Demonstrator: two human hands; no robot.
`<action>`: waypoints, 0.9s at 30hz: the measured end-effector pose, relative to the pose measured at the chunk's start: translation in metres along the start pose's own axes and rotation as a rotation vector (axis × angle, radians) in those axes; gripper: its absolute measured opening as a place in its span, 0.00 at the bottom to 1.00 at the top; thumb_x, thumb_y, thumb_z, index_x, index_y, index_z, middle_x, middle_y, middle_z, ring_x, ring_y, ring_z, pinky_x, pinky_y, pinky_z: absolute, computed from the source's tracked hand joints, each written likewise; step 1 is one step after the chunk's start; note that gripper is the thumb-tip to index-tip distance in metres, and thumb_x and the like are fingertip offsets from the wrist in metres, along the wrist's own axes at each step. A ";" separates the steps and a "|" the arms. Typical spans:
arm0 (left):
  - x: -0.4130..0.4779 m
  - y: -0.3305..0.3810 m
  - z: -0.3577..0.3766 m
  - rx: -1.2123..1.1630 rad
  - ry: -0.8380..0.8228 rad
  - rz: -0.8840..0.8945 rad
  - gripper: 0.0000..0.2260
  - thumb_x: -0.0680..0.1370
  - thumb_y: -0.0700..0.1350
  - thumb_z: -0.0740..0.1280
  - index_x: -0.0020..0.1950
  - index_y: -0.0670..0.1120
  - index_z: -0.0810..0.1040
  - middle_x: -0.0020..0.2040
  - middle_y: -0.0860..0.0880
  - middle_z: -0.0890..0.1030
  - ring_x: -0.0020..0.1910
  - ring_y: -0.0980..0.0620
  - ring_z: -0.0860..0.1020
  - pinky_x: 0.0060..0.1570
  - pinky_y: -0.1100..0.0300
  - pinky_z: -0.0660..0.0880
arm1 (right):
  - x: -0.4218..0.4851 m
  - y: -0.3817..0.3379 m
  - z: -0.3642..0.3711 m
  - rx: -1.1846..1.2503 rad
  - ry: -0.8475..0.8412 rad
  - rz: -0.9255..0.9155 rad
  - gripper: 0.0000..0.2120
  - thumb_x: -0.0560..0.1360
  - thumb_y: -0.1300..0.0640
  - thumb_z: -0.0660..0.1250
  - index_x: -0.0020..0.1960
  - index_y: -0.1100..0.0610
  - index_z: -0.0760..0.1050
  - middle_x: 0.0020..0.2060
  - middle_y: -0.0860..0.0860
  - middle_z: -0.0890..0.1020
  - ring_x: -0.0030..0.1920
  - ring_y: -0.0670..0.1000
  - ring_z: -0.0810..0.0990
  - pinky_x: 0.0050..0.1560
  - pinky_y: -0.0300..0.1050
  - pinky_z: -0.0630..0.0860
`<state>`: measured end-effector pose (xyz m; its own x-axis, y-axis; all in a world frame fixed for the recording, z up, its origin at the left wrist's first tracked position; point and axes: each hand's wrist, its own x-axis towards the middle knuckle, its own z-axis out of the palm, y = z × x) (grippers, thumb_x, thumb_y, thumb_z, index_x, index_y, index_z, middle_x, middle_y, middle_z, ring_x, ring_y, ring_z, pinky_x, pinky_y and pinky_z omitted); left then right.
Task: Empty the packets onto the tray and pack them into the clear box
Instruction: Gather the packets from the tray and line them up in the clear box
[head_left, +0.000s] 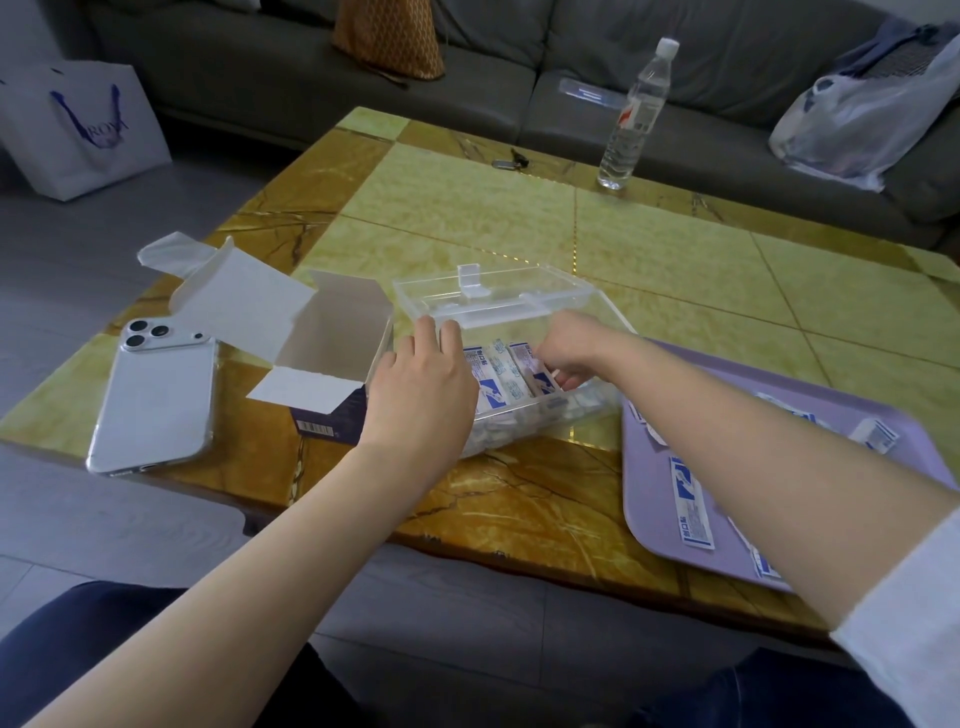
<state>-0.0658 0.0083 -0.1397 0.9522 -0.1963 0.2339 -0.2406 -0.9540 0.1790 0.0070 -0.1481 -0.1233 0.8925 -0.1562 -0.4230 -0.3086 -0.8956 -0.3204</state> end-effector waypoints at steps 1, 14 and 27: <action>0.000 0.000 -0.001 0.004 -0.007 0.001 0.17 0.82 0.44 0.53 0.70 0.42 0.59 0.67 0.42 0.65 0.63 0.45 0.70 0.58 0.56 0.69 | -0.001 0.000 -0.001 -0.029 -0.001 -0.006 0.12 0.79 0.61 0.60 0.55 0.69 0.75 0.44 0.62 0.81 0.42 0.58 0.81 0.48 0.50 0.79; 0.006 0.001 -0.007 0.035 -0.081 -0.013 0.16 0.82 0.45 0.54 0.69 0.43 0.60 0.67 0.42 0.65 0.64 0.44 0.68 0.62 0.55 0.65 | -0.006 0.011 -0.006 -0.182 0.153 -0.144 0.14 0.78 0.57 0.60 0.35 0.60 0.72 0.32 0.54 0.76 0.33 0.54 0.76 0.39 0.44 0.75; 0.001 0.079 -0.009 -0.078 0.180 0.320 0.12 0.73 0.38 0.65 0.56 0.42 0.75 0.50 0.43 0.77 0.49 0.41 0.75 0.50 0.48 0.70 | -0.076 0.128 -0.008 0.021 0.759 -0.442 0.10 0.79 0.59 0.57 0.58 0.60 0.71 0.49 0.51 0.74 0.48 0.50 0.73 0.41 0.42 0.66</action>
<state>-0.0857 -0.0648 -0.1172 0.7798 -0.4321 0.4529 -0.5410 -0.8292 0.1403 -0.0975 -0.2541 -0.1253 0.9073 -0.0385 0.4187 0.1175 -0.9330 -0.3402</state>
